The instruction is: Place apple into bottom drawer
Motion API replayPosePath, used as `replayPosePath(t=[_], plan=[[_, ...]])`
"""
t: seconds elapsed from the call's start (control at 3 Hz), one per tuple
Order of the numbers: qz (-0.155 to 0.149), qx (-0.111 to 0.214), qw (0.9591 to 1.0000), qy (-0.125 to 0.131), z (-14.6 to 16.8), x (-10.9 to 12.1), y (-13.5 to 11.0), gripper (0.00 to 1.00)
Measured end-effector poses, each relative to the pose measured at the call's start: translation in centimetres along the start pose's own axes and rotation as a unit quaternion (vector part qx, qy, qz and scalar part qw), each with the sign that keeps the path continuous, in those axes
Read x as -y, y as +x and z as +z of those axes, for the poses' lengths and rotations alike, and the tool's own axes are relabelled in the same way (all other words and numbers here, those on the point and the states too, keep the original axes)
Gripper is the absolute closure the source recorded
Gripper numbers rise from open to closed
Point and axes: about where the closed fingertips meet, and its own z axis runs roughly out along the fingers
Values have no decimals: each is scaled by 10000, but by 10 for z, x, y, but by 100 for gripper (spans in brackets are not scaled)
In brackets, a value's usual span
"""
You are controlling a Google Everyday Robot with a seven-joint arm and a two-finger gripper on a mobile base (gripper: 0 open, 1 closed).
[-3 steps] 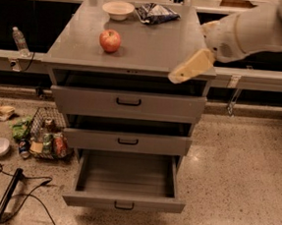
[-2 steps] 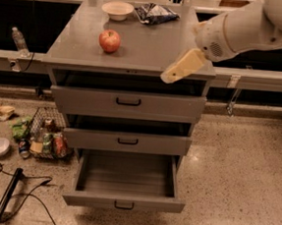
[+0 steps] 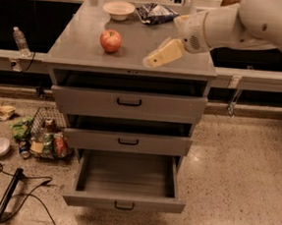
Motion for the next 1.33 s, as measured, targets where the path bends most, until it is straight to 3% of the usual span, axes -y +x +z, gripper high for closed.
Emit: replayPosePath(t=[0.33,0.67,1.0,1.33], plan=[[153,401,9991,-46,47,23,-13,0],[309,628,9973,-203,96,29,-18,0],[399,745,9963,-184,125,33,-22,0],[478,695,9964,18,163,52,-20,0]])
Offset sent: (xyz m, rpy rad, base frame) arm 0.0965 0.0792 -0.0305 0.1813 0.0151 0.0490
